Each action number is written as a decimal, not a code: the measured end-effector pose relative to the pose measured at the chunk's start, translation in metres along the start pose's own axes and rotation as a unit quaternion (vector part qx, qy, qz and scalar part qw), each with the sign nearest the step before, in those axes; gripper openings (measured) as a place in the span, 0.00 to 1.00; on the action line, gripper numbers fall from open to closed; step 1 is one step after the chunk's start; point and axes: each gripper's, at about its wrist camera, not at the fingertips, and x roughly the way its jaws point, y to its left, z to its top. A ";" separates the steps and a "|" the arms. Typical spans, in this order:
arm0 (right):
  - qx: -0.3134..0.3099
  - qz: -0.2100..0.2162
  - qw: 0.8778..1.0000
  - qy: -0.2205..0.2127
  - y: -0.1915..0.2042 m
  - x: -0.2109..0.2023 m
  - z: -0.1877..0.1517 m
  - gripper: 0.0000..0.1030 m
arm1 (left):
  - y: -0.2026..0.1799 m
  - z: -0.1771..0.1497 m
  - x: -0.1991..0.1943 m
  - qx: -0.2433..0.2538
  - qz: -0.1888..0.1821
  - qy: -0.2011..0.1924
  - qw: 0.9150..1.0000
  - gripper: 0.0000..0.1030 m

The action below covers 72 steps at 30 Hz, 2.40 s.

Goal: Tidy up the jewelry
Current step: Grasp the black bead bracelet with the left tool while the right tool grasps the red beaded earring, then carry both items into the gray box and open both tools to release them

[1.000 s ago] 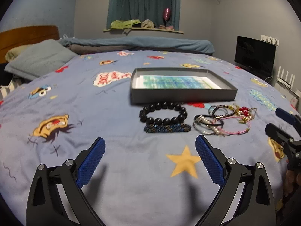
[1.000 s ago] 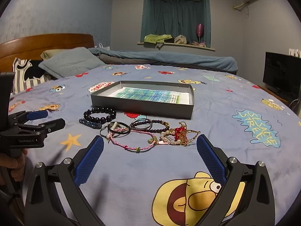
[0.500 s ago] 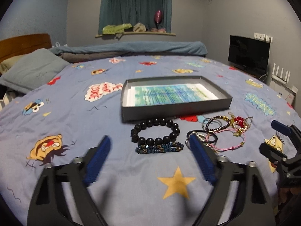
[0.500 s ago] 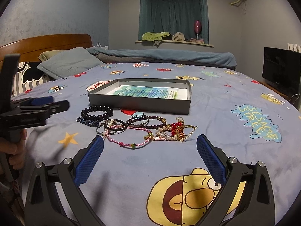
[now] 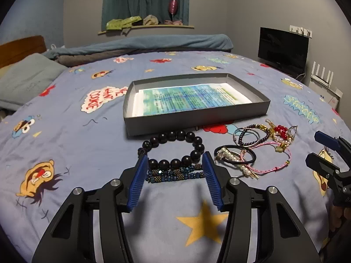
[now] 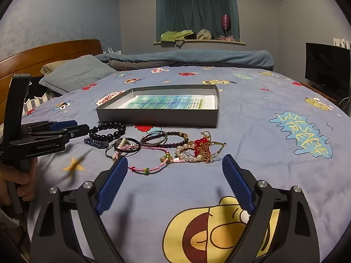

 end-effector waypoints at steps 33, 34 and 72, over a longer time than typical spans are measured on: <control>0.009 0.005 1.000 0.019 -0.009 0.005 0.004 0.60 | 0.036 0.020 0.036 -0.038 0.013 0.038 0.998 0.61; 0.010 0.004 1.000 0.021 -0.010 0.006 0.005 0.60 | 0.037 0.020 0.039 -0.039 0.013 0.041 0.998 0.60; 0.062 0.051 0.996 0.037 -0.041 0.028 0.055 0.07 | 0.036 0.045 -0.005 -0.031 -0.055 -0.024 0.998 0.14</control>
